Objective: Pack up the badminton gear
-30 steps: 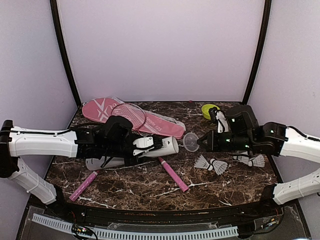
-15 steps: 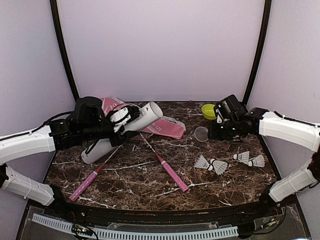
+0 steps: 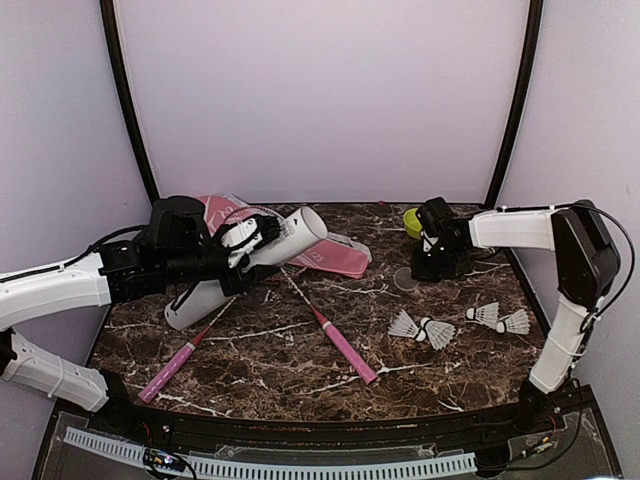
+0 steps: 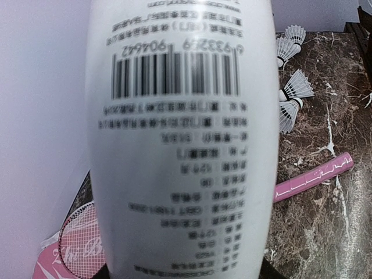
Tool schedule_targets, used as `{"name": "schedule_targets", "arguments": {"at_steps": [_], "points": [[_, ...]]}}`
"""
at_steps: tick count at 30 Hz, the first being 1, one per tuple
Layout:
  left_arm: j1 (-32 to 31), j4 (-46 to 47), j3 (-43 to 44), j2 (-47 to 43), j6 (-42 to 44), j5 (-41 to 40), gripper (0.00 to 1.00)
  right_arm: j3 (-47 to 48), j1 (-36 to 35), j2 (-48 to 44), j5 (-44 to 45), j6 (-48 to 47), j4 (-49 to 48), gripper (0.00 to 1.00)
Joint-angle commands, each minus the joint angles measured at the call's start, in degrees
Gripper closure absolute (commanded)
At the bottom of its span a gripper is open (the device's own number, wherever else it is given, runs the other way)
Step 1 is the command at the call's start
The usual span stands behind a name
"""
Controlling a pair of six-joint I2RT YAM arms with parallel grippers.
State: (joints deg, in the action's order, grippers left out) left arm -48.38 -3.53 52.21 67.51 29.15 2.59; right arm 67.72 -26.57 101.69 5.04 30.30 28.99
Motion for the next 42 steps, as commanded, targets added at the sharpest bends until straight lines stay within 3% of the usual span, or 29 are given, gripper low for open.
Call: {"name": "schedule_targets", "arguments": {"at_steps": [1,4,10,16,24,32,42], "points": [[0.13,0.08,0.02,-0.72,0.12,0.50,0.48,1.62,0.76,2.44,-0.60,-1.19,-1.11,1.00],[0.13,0.04,0.05,-0.80,0.21,0.40,0.48,1.41,1.06,3.38,-0.62,-1.22,-1.17,0.95],[0.13,-0.02,0.08,-0.72,0.30,0.28,0.48,1.34,1.64,2.91,0.69,-1.45,-0.64,0.74],[0.13,-0.07,0.05,-0.60,0.33,0.14,0.47,1.65,1.36,-0.35,0.23,-2.52,2.31,0.60],[0.13,-0.21,0.26,-0.35,0.29,0.54,0.47,-1.05,-6.52,-9.43,3.63,0.60,10.46,0.42],[0.13,-0.44,0.44,-0.40,0.17,1.12,0.47,-0.85,-14.64,-8.71,8.82,6.59,14.13,0.39],[0.13,-0.55,0.22,-0.20,0.56,0.32,0.47,3.43,-20.05,-1.88,15.08,8.04,18.95,0.48]]}}
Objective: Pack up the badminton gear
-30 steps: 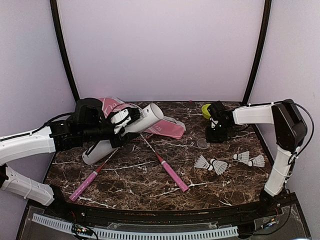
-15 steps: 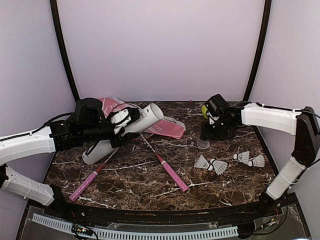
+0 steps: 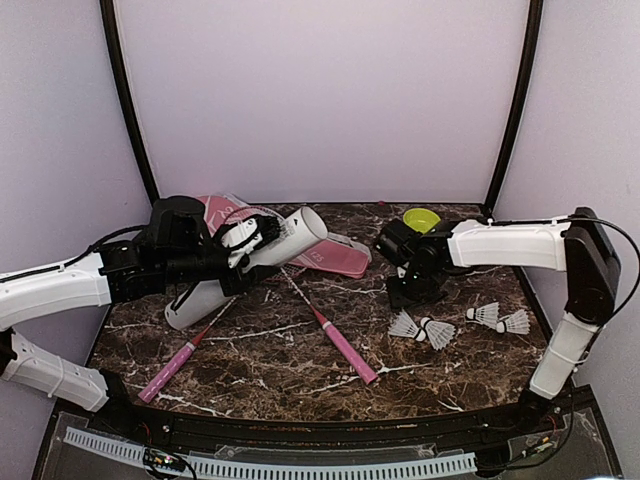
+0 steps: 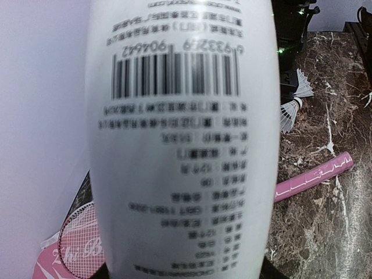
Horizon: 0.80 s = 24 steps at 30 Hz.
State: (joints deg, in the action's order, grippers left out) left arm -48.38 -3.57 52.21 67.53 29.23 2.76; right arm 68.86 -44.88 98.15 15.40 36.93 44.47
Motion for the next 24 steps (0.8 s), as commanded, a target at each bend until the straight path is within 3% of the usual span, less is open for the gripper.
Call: {"name": "schedule_targets", "arguments": {"at_steps": [1,24], "points": [[0.13,-0.58,0.26,-0.20,0.47,0.16,0.47,2.33,-2.04,1.82,5.12,1.59,3.98,0.48],[0.13,-0.54,0.33,0.88,0.32,1.50,0.47,-6.12,-10.39,-6.41,5.70,12.54,13.00,0.73]]}}
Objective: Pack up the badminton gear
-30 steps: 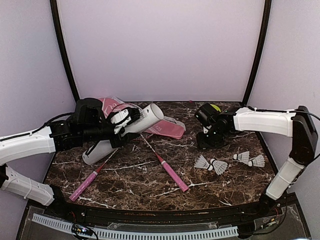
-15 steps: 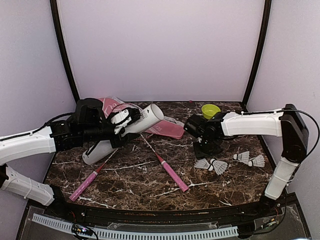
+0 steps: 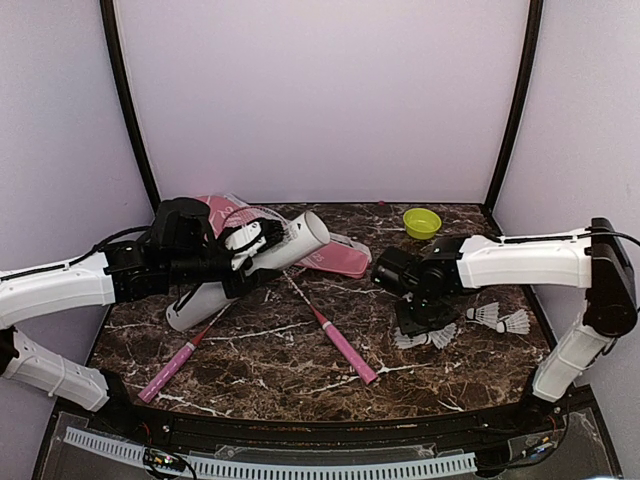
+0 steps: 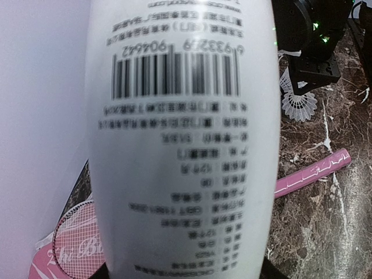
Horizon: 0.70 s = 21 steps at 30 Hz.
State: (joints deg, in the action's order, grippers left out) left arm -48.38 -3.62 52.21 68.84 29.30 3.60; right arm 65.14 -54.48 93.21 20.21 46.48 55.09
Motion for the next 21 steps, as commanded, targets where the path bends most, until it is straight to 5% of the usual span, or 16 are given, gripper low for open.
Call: {"name": "schedule_targets", "arguments": {"at_steps": [1,15,21], "points": [[0.13,-0.50,0.32,-0.39,0.23,0.69,0.47,-2.84,-0.80,-1.45,0.87,3.20,2.31,0.74],[0.13,-0.40,0.18,-0.55,0.23,0.72,0.47,-2.05,-1.58,-4.68,2.35,4.45,3.04,0.99],[0.13,-0.19,0.08,-0.35,0.15,1.21,0.47,-3.67,-1.58,-6.73,2.42,4.76,1.84,1.00]]}}
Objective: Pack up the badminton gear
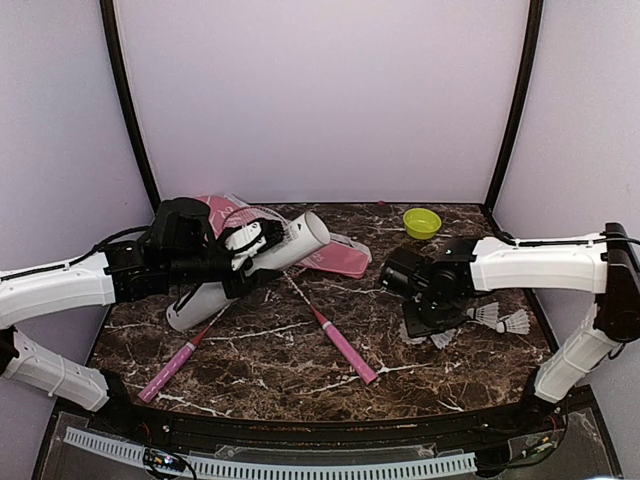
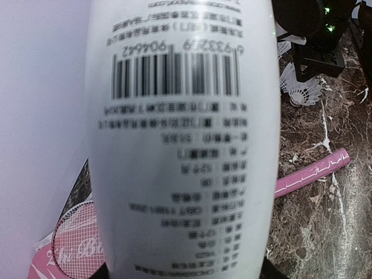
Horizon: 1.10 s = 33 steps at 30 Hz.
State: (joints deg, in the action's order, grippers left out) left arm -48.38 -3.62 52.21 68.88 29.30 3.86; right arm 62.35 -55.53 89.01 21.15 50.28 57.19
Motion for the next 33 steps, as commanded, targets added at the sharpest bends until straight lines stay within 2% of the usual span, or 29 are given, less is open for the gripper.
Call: {"name": "schedule_targets", "arguments": {"at_steps": [1,6,14,20,26,33], "points": [[0.13,-0.10,-0.09,-0.47,0.02,1.27,0.47,-0.90,-0.47,-3.24,1.47,0.77,-0.69,1.00],[0.04,1.51,-1.07,-1.58,-1.00,5.47,0.47,0.26,1.92,-11.44,-2.51,-4.27,-6.75,1.00],[-0.43,2.00,-1.05,-1.31,-2.40,9.84,0.47,0.47,7.39,-25.79,-24.78,-14.36,-28.28,1.00],[-1.65,1.45,-0.75,-0.21,-2.40,10.80,0.47,5.53,7.72,-26.65,-36.61,-16.39,-33.74,1.00],[-2.23,0.99,-0.59,0.61,-2.23,10.82,0.47,6.12,7.73,-25.84,-44.91,-16.36,-37.67,1.00],[-2.50,0.72,-0.38,1.08,-2.15,10.98,0.46,6.28,7.48,-24.16,-46.78,-17.00,-37.13,1.00]]}}
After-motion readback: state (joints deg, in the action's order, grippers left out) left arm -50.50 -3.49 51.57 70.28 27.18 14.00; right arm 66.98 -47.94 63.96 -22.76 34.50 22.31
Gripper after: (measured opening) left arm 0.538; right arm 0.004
